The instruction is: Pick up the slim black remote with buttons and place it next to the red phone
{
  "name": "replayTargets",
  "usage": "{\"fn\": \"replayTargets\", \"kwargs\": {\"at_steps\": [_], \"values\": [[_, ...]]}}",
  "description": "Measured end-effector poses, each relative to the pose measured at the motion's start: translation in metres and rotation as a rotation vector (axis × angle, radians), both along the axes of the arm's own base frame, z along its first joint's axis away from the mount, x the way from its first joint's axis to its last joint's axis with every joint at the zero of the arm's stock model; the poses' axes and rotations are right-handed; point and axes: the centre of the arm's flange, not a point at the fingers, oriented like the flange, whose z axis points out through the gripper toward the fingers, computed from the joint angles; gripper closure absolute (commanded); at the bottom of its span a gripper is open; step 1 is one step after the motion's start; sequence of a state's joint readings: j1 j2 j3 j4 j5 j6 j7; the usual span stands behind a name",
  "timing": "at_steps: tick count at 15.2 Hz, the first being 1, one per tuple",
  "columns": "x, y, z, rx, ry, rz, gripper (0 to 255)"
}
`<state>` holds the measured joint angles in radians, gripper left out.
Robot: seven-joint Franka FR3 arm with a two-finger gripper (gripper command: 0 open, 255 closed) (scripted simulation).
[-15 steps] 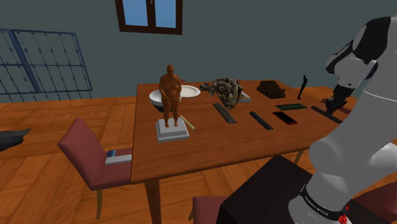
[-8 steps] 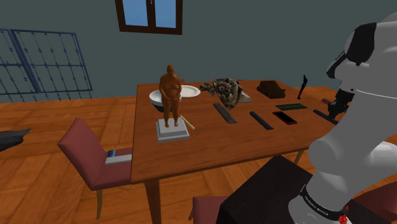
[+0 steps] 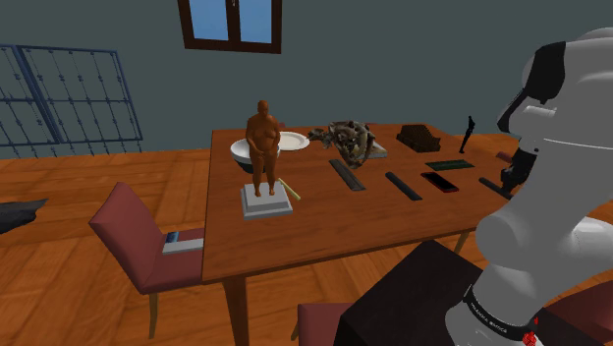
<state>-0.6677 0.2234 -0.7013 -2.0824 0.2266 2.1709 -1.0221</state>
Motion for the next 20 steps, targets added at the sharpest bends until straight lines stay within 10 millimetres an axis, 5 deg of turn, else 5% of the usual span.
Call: {"fn": "replayTargets", "kwargs": {"at_steps": [7, 8, 14, 20], "values": [[-0.001, 0.000, -0.009, -0.001, -0.001, -0.001, 255], [-0.001, 0.000, -0.009, -0.001, -0.001, -0.001, 0], [0.000, 0.000, -0.009, -0.001, 0.000, 0.000, 0], [-0.001, -0.003, 0.038, -0.001, -0.001, -0.001, 0]]}}
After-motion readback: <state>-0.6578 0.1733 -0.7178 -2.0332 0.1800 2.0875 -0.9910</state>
